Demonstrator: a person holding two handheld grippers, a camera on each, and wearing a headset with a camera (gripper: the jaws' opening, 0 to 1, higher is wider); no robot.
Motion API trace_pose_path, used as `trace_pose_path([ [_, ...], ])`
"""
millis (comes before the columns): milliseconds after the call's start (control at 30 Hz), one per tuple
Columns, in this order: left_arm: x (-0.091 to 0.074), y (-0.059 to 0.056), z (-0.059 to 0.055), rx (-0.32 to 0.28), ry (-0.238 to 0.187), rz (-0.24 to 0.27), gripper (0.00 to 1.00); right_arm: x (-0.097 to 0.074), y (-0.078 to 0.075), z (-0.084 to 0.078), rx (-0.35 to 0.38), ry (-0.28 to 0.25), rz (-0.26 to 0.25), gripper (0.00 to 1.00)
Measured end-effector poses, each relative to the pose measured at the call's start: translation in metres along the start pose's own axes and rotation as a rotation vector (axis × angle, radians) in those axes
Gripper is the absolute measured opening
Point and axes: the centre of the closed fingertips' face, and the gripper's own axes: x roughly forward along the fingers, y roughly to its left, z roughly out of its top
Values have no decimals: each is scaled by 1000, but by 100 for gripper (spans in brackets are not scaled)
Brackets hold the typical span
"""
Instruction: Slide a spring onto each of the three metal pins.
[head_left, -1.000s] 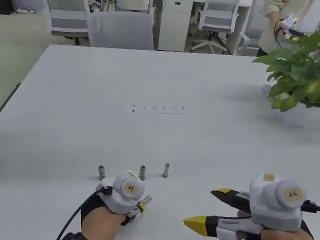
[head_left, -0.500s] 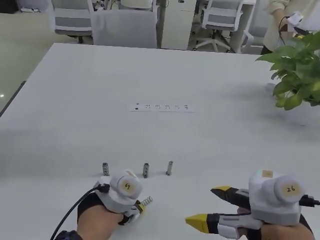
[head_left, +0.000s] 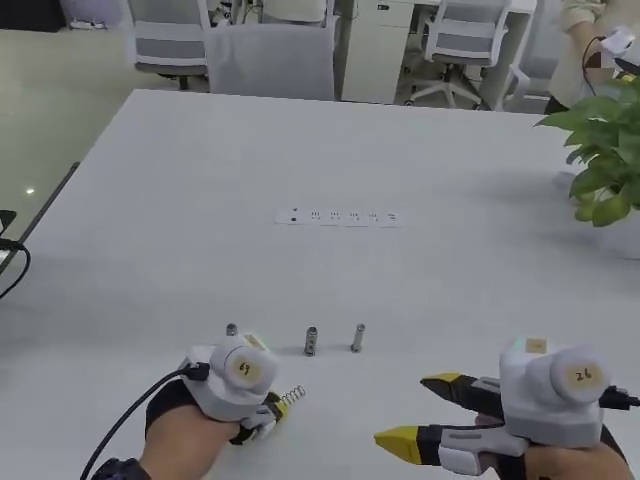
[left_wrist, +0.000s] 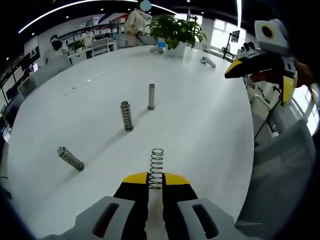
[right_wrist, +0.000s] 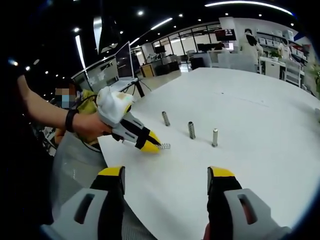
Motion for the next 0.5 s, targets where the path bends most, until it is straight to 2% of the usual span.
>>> trace_pose_path([
  [500, -29, 9, 0, 5, -52, 12, 1, 19, 12, 7, -32, 16, 80, 59],
])
